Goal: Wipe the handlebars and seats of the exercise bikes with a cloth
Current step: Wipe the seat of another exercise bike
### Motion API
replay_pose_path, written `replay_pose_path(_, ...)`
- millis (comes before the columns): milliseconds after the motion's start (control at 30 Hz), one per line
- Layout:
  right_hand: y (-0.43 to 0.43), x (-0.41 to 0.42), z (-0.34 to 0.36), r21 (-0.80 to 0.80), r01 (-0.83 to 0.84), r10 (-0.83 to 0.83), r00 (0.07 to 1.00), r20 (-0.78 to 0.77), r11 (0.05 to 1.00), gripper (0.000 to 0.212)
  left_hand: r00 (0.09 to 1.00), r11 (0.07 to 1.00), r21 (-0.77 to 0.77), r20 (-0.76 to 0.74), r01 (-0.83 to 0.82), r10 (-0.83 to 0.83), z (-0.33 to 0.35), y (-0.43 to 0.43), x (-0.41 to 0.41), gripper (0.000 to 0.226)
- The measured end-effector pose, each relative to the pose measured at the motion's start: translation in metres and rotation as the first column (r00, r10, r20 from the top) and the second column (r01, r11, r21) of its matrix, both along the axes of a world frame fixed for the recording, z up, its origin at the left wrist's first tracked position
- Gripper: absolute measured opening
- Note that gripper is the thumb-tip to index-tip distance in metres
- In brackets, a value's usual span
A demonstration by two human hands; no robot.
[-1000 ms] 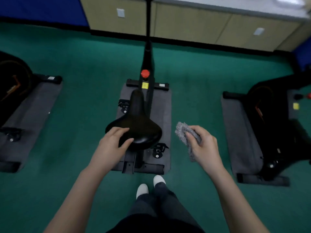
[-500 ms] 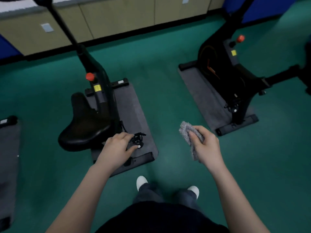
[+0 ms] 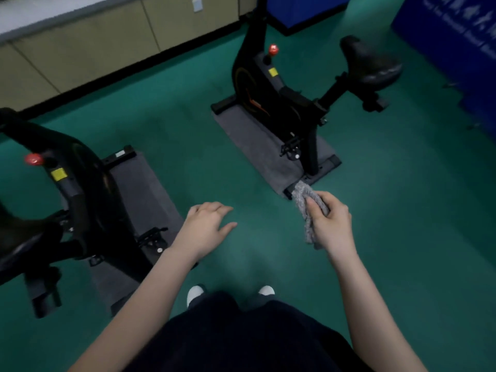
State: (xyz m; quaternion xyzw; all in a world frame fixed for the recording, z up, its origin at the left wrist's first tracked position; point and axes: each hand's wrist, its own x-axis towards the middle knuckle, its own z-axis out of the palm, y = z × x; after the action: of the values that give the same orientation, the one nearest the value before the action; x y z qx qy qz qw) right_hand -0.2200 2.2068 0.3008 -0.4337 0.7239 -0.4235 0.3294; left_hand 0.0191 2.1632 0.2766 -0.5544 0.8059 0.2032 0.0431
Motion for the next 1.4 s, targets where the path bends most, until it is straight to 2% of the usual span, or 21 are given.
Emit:
replay_pose_path(333, -0.012, -0.089, -0.008, 0.057, 0.152, -0.155, 0.987, 0.047, 0.987, 0.013, 0.993, 0.993, 0.07, 0.059, 0.099, -0.103, -0.013, -0.049, -0.092, 0.052)
replay_pose_path(500, -0.052, -0.139, -0.012, 0.089, 0.194, -0.196, 0.981, 0.015, 0.977, 0.011, 0.993, 0.988, 0.117, 0.036, 0.105, -0.11, -0.036, -0.102, -0.135, 0.057)
replay_pose_path(600, -0.09, -0.168, -0.011, 0.096, 0.202, -0.2, 0.979, -0.032, 0.975, 0.019, 0.994, 0.985, 0.137, 0.015, 0.104, -0.108, -0.048, -0.147, -0.166, 0.058)
replay_pose_path(667, -0.117, -0.184, -0.007, 0.104, 0.184, -0.18, 0.983, -0.041, 0.977, 0.021, 0.995, 0.984, 0.144, 0.005, 0.101, -0.103, -0.052, -0.181, -0.186, 0.059)
replay_pose_path(800, -0.169, -0.215, 0.001, 0.123, 0.124, -0.115, 0.99, -0.078, 0.985, 0.013, 0.994, 0.984, 0.141, -0.038, 0.109, -0.104, -0.049, -0.242, -0.226, 0.058)
replay_pose_path(1000, -0.219, -0.25, 0.007, 0.092, 0.117, -0.114, 0.993, -0.037, 0.989, 0.012, 0.99, 0.982, 0.133, -0.058, 0.137, -0.13, -0.037, -0.303, -0.278, 0.057)
replay_pose_path(1167, -0.244, -0.291, 0.005, 0.098, 0.092, -0.093, 0.996, 0.005, 0.991, 0.015, 0.997, 0.986, 0.151, -0.049, 0.072, -0.066, -0.037, -0.317, -0.317, 0.057)
replay_pose_path(1400, -0.26, -0.389, 0.005, 0.063, -0.054, 0.053, 0.998, 0.016, 0.997, 0.017, 0.999, 0.986, 0.16, -0.012, -0.047, 0.05, -0.044, -0.304, -0.398, 0.056)
